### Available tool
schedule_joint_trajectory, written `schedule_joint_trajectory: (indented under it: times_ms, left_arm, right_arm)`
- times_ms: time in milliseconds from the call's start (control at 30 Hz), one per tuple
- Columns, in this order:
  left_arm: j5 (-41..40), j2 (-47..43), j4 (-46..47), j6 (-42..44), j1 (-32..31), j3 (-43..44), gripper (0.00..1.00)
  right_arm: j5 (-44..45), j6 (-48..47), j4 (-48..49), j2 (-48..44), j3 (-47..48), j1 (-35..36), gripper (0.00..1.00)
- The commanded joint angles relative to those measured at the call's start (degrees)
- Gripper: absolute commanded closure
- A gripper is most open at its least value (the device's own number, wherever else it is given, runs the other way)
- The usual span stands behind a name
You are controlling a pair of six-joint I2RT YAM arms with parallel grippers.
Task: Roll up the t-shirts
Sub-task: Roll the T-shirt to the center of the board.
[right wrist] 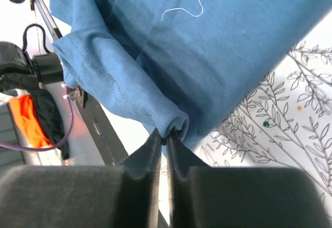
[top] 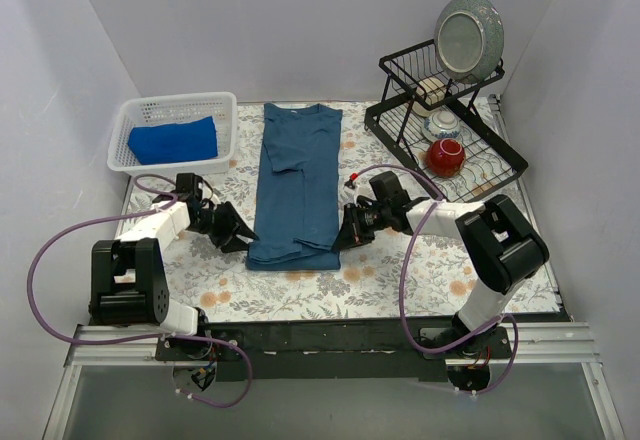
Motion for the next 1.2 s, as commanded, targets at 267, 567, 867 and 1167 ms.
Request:
schedule_joint_trajectory:
  times_ms: [267, 567, 867, 1167]
  left_arm:
    - [11.49, -4.55, -12.86, 20.98, 0.15, 7.53, 0.81]
    - [19.78, 5.66, -22.37, 30.4, -2.99, 13.17, 1.0]
    - [18.89, 2.68, -19.6, 31.01, -4.24, 19.39, 0.91]
    - [17.75, -9.01, -18.88, 79.78, -4.77, 16.79, 0.75]
  right_arm:
    - [-0.18, -18.48, -11.53, -11.42, 4.91, 0.51, 0.68]
    - [0.34, -25.53, -9.26, -8.0, 6.75, 7.37, 0.71]
    - [1.13, -24.48, -4.07, 3.33, 11.59, 9.75, 0.73]
    - [9.83, -20.43, -1.61, 12.65, 22.92, 4.05, 0.77]
